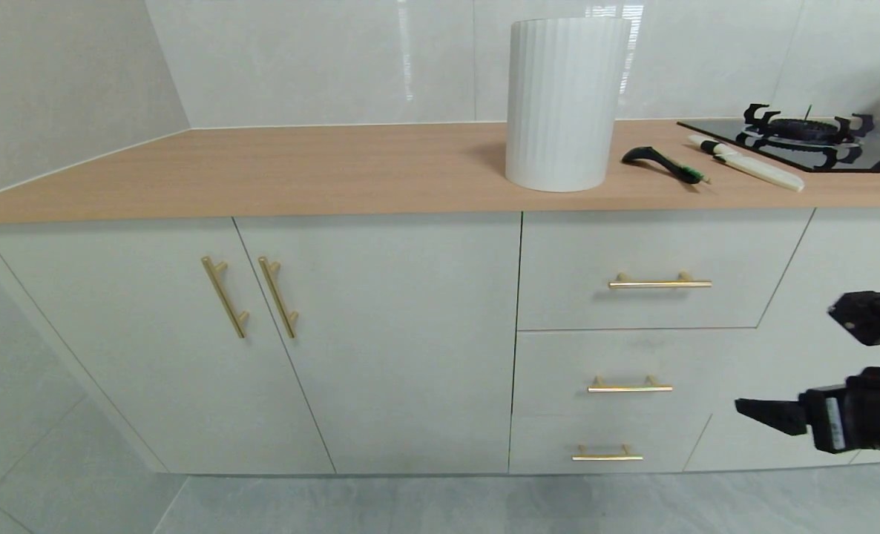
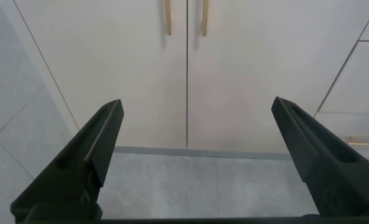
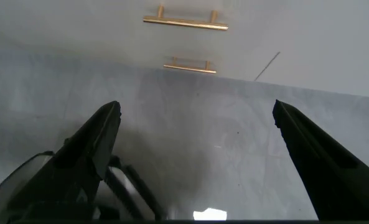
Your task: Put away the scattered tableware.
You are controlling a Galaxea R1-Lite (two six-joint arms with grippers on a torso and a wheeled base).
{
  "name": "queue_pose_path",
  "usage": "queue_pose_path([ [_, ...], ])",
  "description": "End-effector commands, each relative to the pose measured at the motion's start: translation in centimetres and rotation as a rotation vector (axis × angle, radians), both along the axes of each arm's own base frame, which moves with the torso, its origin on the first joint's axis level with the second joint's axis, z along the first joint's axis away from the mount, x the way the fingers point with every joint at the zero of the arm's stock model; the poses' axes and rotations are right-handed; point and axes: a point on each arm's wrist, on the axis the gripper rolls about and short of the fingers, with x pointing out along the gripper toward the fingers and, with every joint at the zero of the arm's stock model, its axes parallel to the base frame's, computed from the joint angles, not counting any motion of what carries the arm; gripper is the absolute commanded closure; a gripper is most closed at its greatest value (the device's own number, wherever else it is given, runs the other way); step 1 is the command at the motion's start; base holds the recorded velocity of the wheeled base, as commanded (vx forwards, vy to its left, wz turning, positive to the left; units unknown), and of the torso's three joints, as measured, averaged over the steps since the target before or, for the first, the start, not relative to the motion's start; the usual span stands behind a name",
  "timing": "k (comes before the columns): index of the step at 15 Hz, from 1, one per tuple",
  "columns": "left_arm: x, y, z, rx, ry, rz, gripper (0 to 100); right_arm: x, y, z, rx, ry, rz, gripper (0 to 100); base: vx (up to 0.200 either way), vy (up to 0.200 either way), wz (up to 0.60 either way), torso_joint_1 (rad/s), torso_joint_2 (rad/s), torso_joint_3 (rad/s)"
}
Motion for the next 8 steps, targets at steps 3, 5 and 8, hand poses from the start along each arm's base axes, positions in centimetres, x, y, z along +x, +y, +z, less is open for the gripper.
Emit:
queue_pose_path([
  [3, 0.0, 0.0, 0.0, -0.001, 0.001, 0.0, 0, 9.9, 1.7, -7.4, -0.012, 0.113, 0.025, 0, 0.0, 0.0, 0.0, 0.0, 0.0, 0.0],
  [5, 0.0, 0.0, 0.0, -0.001, 0.001, 0.0, 0, 11.9, 2.0, -9.0, -0.006, 0.071, 0.022, 0, 0.0, 0.0, 0.0, 0.0, 0.0, 0.0],
  [8, 0.0, 0.0, 0.0, -0.001, 0.001, 0.0, 0, 13.4, 2.2, -11.2, -0.001, 0.03, 0.024, 0, 0.0, 0.0, 0.0, 0.0, 0.0, 0.0],
])
